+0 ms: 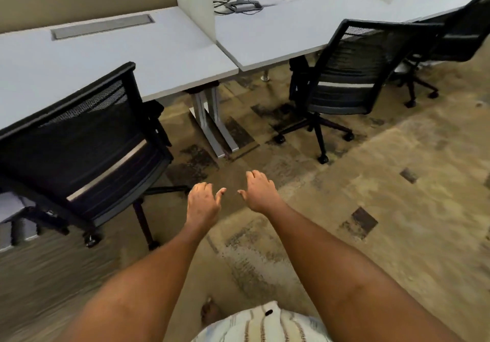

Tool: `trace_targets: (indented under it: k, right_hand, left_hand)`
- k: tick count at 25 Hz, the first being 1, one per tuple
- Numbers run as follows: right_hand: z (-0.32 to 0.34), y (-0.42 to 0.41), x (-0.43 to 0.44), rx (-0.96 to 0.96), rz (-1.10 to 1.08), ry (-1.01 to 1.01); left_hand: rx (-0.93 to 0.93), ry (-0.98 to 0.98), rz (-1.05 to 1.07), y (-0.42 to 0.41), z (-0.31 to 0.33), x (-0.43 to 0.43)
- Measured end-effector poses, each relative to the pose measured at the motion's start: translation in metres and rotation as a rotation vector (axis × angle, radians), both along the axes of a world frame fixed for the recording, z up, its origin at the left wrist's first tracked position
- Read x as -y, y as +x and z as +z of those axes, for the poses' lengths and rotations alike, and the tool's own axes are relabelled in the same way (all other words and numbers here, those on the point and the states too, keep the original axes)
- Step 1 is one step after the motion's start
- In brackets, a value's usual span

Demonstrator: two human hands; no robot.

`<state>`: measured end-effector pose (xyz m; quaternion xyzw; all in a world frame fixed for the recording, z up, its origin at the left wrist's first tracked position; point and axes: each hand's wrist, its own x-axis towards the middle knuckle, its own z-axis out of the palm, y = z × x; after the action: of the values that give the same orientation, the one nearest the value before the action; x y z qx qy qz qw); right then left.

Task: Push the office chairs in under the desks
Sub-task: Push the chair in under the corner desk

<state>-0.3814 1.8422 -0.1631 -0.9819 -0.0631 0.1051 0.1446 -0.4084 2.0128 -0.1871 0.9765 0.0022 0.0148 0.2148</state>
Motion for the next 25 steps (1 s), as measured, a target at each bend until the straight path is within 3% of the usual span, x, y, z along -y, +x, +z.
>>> trace_targets:
  k: [9, 15, 25]
  right_hand:
    - [-0.011, -0.056, 0.213, 0.003, -0.127, 0.054]
    - [-0.01, -0.087, 0.382, -0.018, -0.323, 0.03]
    - [-0.016, -0.074, 0.613, 0.018, -0.646, -0.004]
  left_hand:
    - [-0.104, 0.021, -0.139, -0.028, -0.007, 0.216]
    - [-0.175, -0.01, -0.317, -0.037, -0.003, 0.382]
    - [-0.2, 0.048, -0.607, 0.034, -0.015, 0.632]
